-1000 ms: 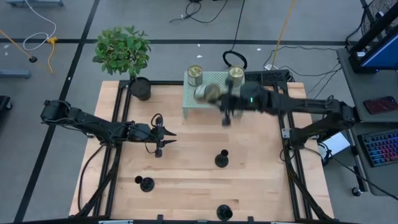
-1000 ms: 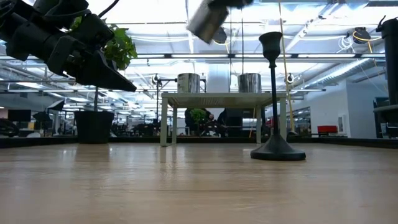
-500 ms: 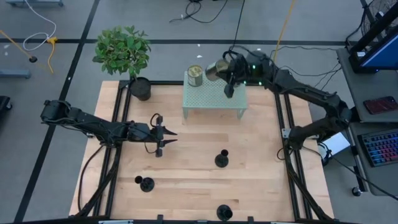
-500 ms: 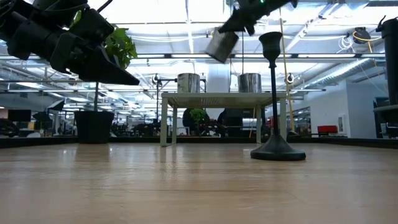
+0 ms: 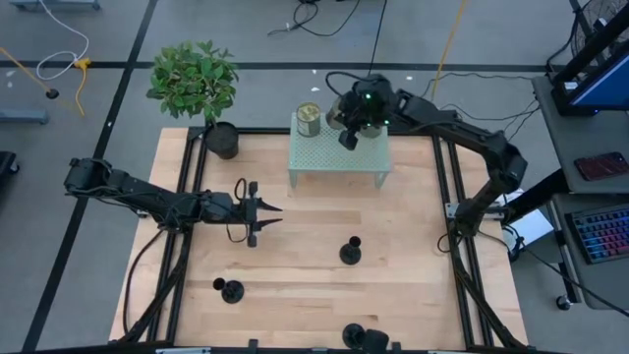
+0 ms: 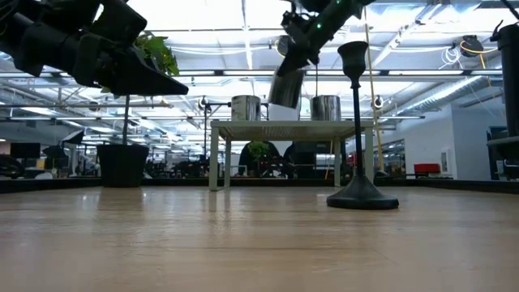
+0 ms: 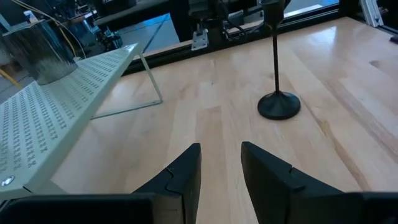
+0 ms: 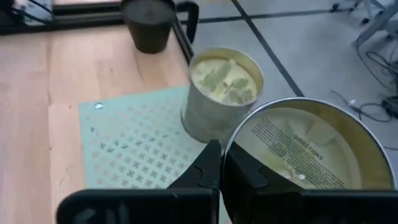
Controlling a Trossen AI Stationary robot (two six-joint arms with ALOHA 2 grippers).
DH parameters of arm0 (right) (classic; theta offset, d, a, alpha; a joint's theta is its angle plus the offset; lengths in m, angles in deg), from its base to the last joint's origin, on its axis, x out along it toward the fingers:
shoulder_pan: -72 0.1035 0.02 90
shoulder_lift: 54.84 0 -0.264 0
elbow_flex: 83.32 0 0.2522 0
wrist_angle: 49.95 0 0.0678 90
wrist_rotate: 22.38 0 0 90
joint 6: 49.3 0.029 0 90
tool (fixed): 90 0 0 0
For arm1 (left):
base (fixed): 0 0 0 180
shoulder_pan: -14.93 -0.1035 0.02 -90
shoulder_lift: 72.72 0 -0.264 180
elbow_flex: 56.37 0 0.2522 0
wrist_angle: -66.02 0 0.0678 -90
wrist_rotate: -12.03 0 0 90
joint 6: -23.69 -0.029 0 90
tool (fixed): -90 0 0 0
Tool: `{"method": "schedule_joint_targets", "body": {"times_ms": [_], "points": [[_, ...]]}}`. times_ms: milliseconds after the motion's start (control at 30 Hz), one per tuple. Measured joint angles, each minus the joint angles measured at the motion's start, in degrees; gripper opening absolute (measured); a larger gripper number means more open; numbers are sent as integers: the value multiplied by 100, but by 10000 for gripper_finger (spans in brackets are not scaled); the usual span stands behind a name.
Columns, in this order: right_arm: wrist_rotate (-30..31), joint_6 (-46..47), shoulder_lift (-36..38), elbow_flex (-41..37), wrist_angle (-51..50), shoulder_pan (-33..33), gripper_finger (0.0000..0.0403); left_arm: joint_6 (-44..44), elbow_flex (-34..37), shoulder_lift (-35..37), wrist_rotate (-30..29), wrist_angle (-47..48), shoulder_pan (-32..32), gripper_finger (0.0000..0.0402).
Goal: Pick & Place candle stick holders
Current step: Put the silver scented candle on the shelf aligned with the other silver scented candle
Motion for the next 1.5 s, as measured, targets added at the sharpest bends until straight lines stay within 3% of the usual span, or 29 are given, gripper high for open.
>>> {"method": "schedule_joint_targets", "body": {"times_ms": [400,1200,1500], "points": [[-22,2,-514,0,-119,-183,7,144,0,0,15,46,0,122],[-45,-7,-516,-232,11,-264,11,326,0,0,13,79,0,122],[-49,-319,-518,-238,279,-264,46,323,0,1,13,78,0,122]]}}
